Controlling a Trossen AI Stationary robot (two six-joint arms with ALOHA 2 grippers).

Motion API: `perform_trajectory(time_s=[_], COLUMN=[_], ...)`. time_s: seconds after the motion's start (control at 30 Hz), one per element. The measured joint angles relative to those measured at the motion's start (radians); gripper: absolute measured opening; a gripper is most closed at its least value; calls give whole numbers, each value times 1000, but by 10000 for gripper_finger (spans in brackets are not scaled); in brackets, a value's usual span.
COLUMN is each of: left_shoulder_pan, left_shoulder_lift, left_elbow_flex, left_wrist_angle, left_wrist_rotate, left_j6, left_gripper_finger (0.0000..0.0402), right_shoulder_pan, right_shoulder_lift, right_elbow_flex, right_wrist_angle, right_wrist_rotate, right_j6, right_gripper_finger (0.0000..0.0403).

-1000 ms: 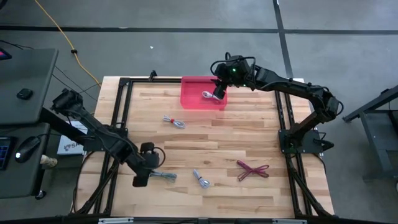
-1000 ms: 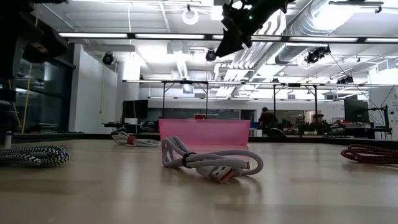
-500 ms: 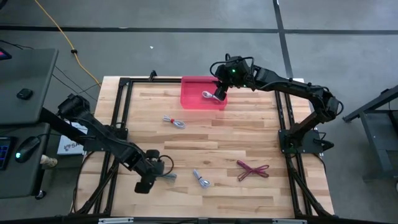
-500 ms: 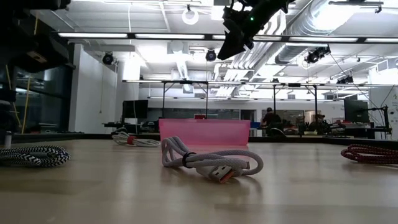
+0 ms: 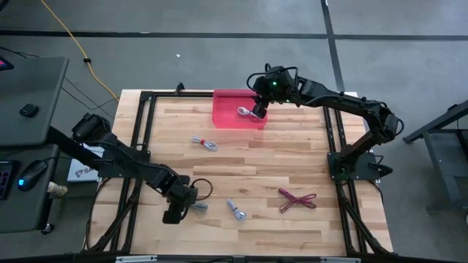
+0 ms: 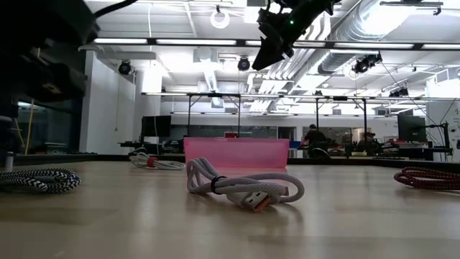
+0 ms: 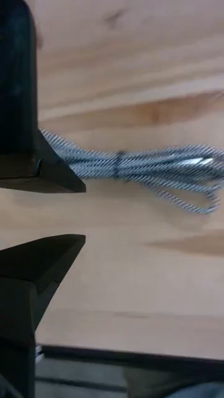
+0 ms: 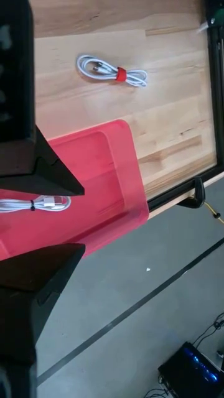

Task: Pick and place USB-C Cables
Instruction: Put the gray charger cable into the pink bin

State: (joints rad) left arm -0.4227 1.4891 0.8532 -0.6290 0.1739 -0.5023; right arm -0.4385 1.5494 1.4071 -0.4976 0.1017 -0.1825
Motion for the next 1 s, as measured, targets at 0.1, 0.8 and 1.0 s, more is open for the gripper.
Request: perform_trajectory(time_s=[0.1,0.8,1.0], left_shoulder_pan=[11,3,2], left_shoulder_lift=[1,73,73], left_elbow_flex=[0,0,0], left_wrist_angle=[-2,61,51], left_wrist_rotate=[-46,-108,-118], left_j6=[-5,-18,-19], left_gripper_finger=[99,99,99], right_shoulder_pan=[0,0,0], right_shoulder_lift=[0,0,0], right_elbow_flex=[0,0,0], right_wrist_angle=[0,0,0], right_wrist_rotate=[0,0,0], right_j6=[0,-1,-1], right_gripper_finger=[126,126,126])
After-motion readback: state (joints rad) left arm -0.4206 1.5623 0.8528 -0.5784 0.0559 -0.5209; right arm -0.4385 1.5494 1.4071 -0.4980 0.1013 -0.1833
